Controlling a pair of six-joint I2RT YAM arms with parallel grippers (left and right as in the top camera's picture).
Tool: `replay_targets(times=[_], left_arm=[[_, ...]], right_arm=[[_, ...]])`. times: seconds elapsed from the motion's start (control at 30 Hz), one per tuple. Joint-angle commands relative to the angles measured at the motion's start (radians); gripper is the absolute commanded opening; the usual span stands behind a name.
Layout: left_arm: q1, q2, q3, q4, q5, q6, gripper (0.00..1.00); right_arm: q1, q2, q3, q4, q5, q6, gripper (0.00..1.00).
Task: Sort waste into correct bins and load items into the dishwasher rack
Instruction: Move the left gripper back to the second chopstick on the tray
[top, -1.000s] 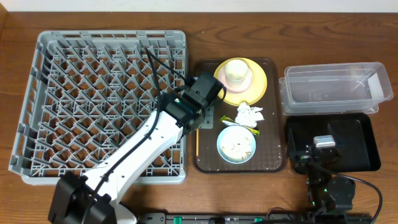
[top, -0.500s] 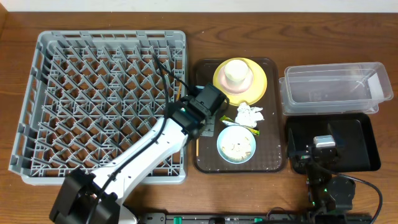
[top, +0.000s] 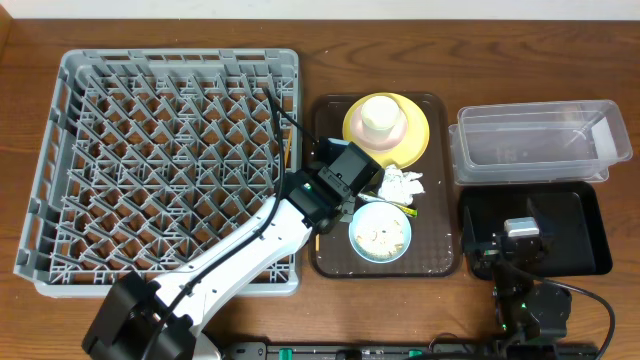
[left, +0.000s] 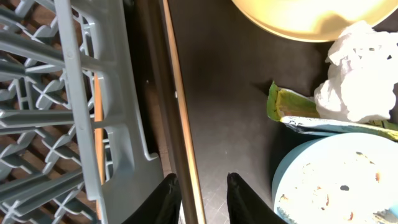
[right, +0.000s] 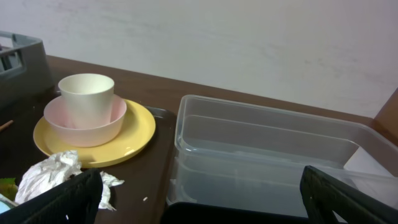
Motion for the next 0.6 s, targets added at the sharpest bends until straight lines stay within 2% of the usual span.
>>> replay_targets(times=[0.0,0.37,0.47,0.53,0.57], left_arm=[[0.0,0.034,-0.015,0.006,-0.024,0.006,0.32],[0.0,0.088,-0.015,0.03,-0.024,0.006,0.32],[0.0,0.089,-0.015,0.032,-0.03,0.006,0.21],[0.0,0.089,-0.018,0.034,-0.043,0.006,0.19],[0.0,0.089,-0.019,0.034,-0.054,0.006,0.13]], right_arm=[[-0.008,-0.005,-0.001,-0.004,-0.002,-0.011,0.99],[-0.008,-0.005,-0.001,-0.004,-0.002,-0.011,0.99],[-0.008,-0.005,-0.001,-0.004,-0.002,-0.011,0.99],[-0.008,-0.005,-0.001,-0.004,-0.002,-0.011,0.99],[-0.008,-0.005,-0.001,-0.004,-0.002,-0.011,0.99]])
